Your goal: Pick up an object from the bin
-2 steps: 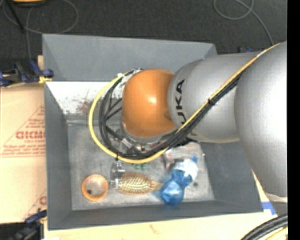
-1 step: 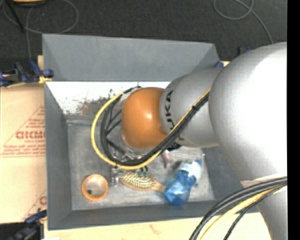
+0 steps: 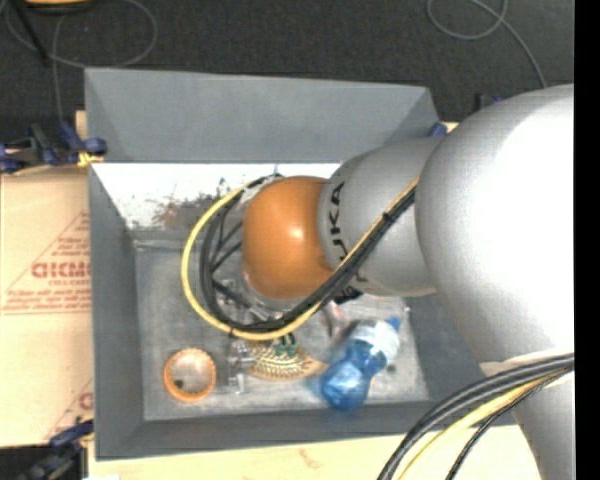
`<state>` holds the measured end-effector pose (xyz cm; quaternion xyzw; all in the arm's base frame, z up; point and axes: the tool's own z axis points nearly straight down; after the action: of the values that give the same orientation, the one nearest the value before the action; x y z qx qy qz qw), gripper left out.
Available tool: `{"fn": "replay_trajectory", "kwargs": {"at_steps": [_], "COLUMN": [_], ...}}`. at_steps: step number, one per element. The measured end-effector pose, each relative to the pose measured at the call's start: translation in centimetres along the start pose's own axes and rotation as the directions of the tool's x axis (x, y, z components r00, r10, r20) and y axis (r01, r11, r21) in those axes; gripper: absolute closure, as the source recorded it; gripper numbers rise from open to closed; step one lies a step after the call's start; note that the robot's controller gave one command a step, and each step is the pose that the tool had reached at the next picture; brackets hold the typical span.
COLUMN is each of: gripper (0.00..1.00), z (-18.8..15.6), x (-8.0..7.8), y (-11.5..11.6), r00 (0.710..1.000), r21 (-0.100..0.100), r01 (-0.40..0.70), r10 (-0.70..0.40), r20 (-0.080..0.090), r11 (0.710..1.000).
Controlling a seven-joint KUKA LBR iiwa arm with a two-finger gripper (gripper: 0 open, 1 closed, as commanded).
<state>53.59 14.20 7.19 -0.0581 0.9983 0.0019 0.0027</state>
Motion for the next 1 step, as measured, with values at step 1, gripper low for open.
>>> {"fn": "replay_trajectory", "kwargs": {"at_steps": [1], "gripper": [0.0], "z": [0.0], "x": [0.0], "y": [0.0], "r00": [1.0], "r21": [0.0], "r01": [0.0], "r10": [0.0], "r20": [0.0], "r11": [1.0]}}
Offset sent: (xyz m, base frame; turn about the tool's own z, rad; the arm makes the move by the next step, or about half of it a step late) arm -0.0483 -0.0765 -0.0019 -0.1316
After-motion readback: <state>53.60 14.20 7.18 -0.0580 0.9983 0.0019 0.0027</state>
